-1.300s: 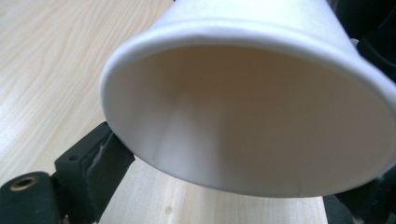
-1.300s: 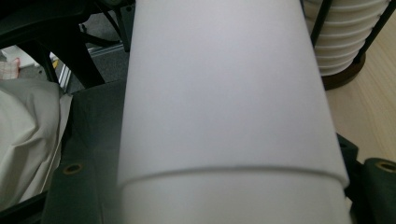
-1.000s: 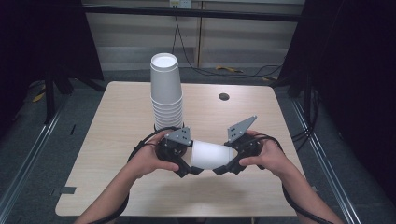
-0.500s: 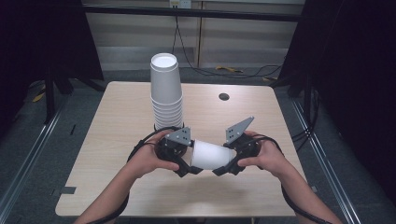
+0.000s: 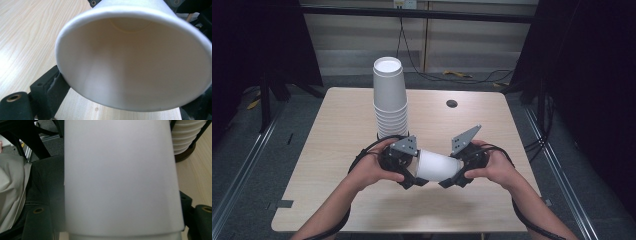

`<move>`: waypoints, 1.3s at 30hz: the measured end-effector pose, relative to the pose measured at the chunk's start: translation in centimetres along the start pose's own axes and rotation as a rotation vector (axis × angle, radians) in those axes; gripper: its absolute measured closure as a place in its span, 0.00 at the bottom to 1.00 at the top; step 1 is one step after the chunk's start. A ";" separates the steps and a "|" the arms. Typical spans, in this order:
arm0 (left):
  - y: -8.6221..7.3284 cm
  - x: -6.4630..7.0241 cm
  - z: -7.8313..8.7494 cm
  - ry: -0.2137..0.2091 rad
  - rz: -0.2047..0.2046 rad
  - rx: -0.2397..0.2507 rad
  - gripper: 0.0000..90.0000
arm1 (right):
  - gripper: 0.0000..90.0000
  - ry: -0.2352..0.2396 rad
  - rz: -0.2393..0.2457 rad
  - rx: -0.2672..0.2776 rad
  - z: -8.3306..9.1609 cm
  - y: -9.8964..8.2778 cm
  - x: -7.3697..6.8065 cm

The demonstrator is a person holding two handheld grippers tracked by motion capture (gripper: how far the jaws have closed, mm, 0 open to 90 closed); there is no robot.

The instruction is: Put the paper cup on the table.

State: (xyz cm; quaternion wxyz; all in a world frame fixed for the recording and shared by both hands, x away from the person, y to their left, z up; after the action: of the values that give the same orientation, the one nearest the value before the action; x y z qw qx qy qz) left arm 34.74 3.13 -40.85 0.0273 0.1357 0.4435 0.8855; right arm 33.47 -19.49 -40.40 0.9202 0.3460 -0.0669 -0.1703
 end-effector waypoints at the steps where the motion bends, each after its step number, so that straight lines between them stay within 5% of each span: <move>1: 0.0 0.0 0.0 0.001 -0.001 -0.008 0.10 | 0.28 -0.002 0.002 -0.006 0.0 0.0 0.0; 39: 0.5 0.0 0.3 0.005 0.024 -0.010 0.10 | 0.28 -0.017 0.015 -0.006 -0.8 -0.2 0.0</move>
State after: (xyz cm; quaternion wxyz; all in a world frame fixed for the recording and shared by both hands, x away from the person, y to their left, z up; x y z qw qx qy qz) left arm 34.83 3.07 -40.28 0.0162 0.1387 0.4377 0.8882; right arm 33.57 -19.13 -41.11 0.9220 0.3411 -0.0765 -0.1665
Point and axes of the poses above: each handheld gripper's, and its own axes: z roughly backward along the jaws, y roughly out of its top, x roughly to its right, the point moved 1 cm from there along -z, roughly forward along the jaws, and after that the axes turned 15 degrees about -y, right-handed, at the moved point
